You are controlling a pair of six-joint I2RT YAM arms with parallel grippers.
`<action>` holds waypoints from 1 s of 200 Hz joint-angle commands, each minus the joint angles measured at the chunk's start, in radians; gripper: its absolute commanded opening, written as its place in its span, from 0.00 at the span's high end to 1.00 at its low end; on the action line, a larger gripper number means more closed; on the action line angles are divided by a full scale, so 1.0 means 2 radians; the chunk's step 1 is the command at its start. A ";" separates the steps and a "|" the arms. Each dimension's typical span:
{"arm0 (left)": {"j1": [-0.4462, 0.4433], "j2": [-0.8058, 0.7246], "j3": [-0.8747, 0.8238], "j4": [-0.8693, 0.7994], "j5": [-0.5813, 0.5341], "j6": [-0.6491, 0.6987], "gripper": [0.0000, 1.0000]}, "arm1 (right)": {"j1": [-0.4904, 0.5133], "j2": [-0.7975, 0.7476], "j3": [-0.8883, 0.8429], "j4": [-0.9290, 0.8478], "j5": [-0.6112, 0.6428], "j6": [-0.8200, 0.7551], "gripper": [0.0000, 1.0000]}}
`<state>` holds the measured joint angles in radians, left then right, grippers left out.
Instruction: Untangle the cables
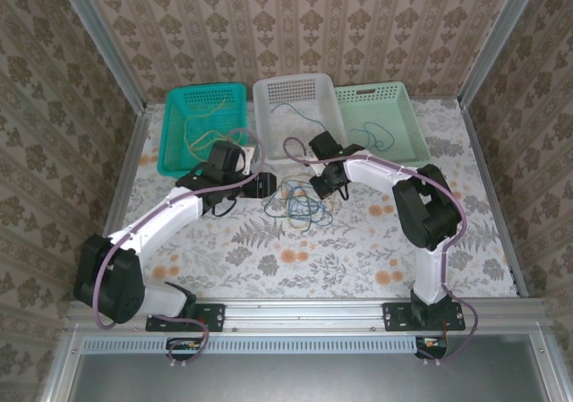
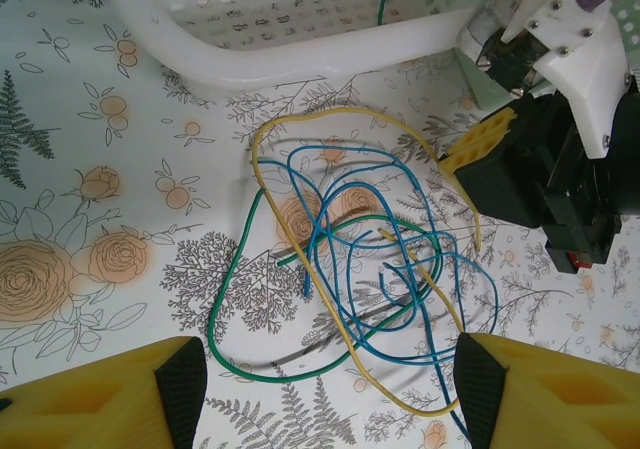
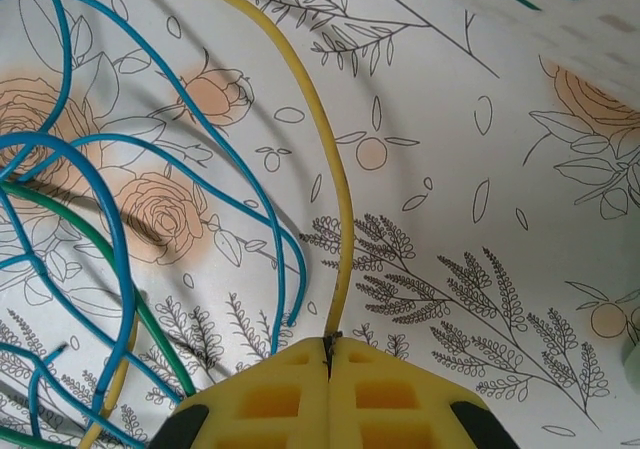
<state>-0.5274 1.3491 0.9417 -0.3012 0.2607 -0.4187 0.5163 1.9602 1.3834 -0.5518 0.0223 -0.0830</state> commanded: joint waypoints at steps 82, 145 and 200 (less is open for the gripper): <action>0.006 -0.023 -0.002 0.020 0.015 -0.001 0.30 | 0.003 -0.195 -0.022 -0.099 -0.070 -0.053 1.00; -0.007 -0.016 0.007 0.050 0.060 0.013 0.30 | 0.003 -0.281 -0.027 -0.076 -0.079 -0.021 1.00; -0.030 0.018 0.026 0.069 0.078 0.020 0.30 | 0.003 -0.342 -0.034 -0.060 -0.093 -0.004 1.00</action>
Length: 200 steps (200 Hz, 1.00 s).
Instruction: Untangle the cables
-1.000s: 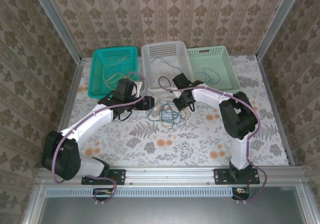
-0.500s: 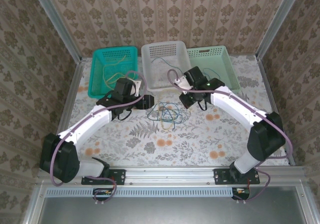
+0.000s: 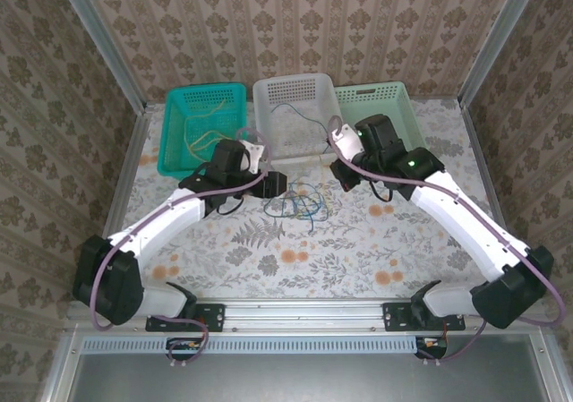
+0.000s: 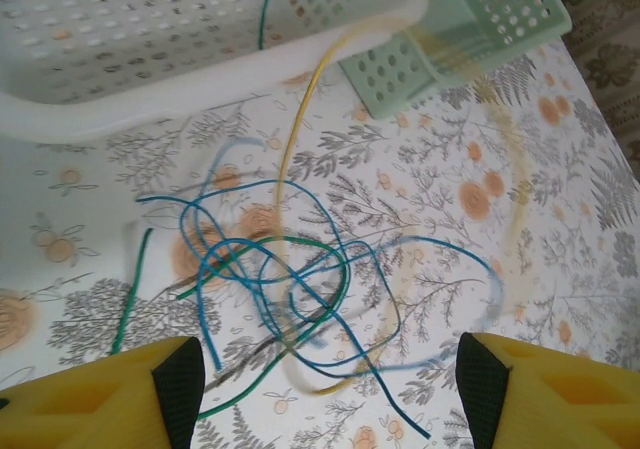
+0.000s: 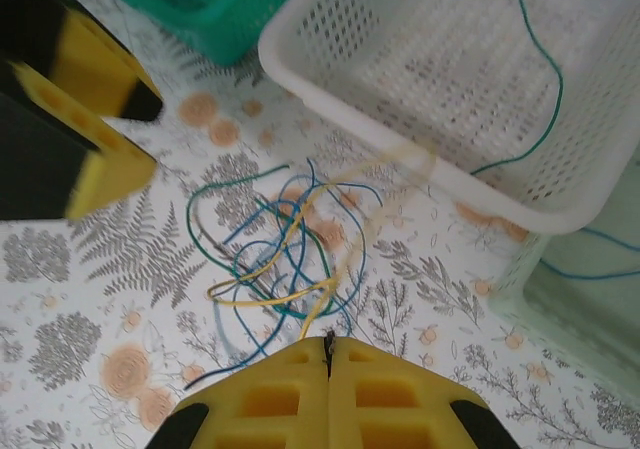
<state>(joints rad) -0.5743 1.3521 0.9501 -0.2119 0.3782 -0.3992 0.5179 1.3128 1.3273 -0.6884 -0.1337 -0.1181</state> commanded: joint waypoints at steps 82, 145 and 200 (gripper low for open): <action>-0.030 0.092 0.070 0.024 0.016 0.012 0.32 | -0.013 0.014 -0.036 -0.044 0.038 0.068 0.74; -0.033 0.054 0.041 -0.009 -0.021 0.022 0.32 | -0.019 0.144 -0.063 -0.038 0.057 0.181 0.43; -0.030 0.032 0.022 -0.015 -0.037 0.023 0.31 | -0.028 0.211 -0.057 -0.025 0.046 0.209 0.43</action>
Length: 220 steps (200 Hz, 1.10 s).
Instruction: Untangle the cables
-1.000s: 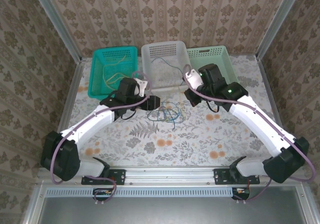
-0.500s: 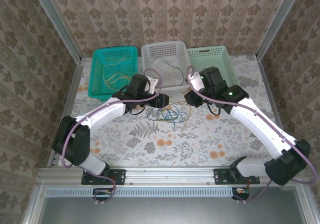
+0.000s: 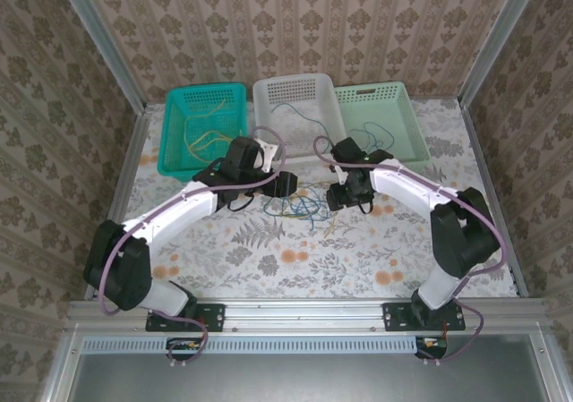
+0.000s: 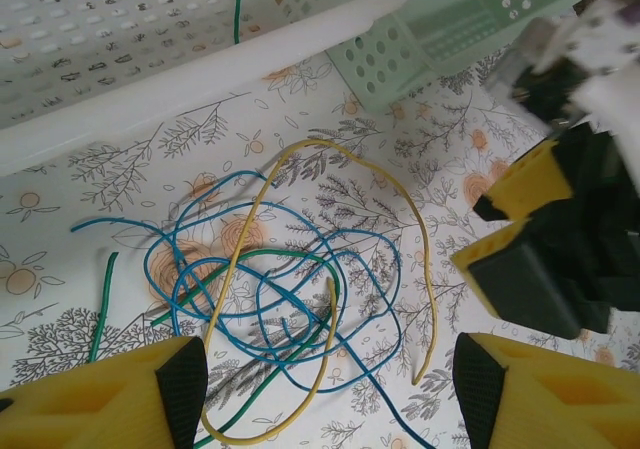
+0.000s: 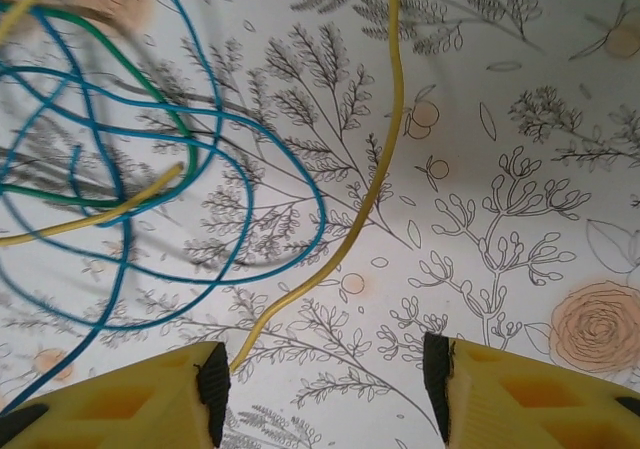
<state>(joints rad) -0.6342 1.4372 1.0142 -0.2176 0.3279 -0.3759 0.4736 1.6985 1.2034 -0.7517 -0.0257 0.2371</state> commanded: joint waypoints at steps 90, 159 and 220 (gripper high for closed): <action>0.001 -0.015 -0.014 -0.011 -0.014 0.010 0.30 | -0.011 0.082 0.002 0.049 -0.055 0.061 0.65; 0.006 -0.023 -0.025 -0.006 -0.017 0.006 0.30 | 0.015 -0.080 -0.036 0.060 0.020 0.005 1.00; 0.004 -0.025 -0.032 0.017 0.008 0.000 0.30 | 0.017 -0.249 -0.088 0.154 0.050 0.069 1.00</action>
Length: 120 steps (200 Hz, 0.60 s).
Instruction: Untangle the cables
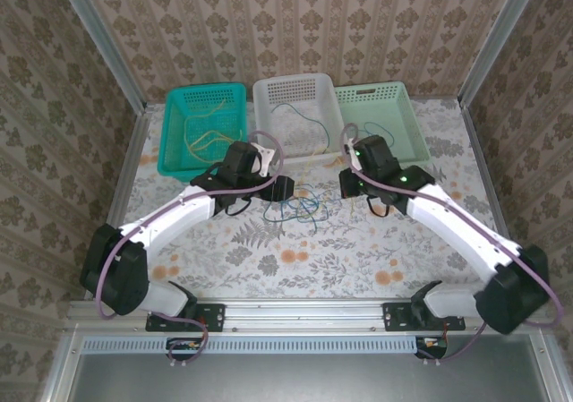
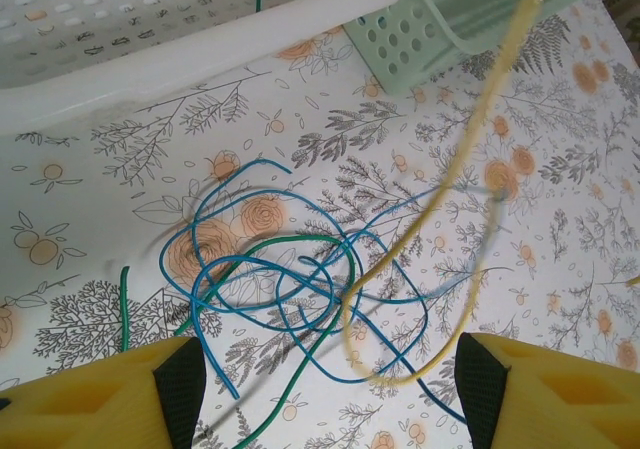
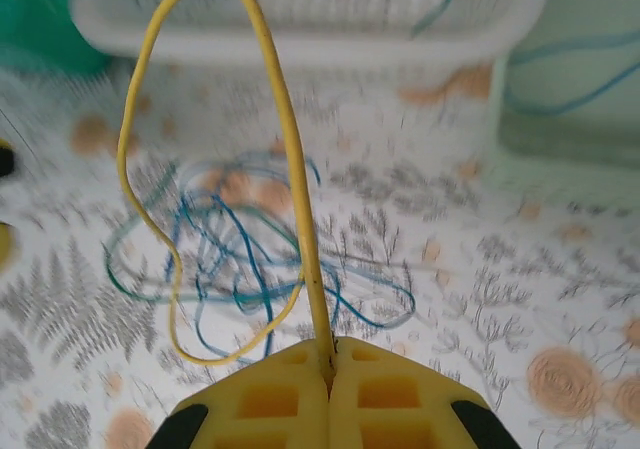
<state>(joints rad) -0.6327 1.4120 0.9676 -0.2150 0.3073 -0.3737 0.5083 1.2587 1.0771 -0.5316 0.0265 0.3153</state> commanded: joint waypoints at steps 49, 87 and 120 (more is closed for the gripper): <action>-0.006 -0.035 -0.024 0.051 0.046 0.012 0.30 | -0.001 -0.061 -0.020 0.067 -0.008 0.052 1.00; -0.010 -0.035 -0.034 0.084 0.049 -0.009 0.30 | -0.001 -0.075 -0.031 0.088 -0.017 0.065 1.00; -0.014 -0.028 -0.049 0.118 0.058 -0.040 0.31 | -0.001 -0.089 -0.048 0.108 0.000 0.086 1.00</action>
<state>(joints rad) -0.6495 1.3586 0.8925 -0.0525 0.3927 -0.4011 0.5083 1.1168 1.0100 -0.3733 0.0154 0.4358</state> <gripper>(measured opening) 0.692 0.050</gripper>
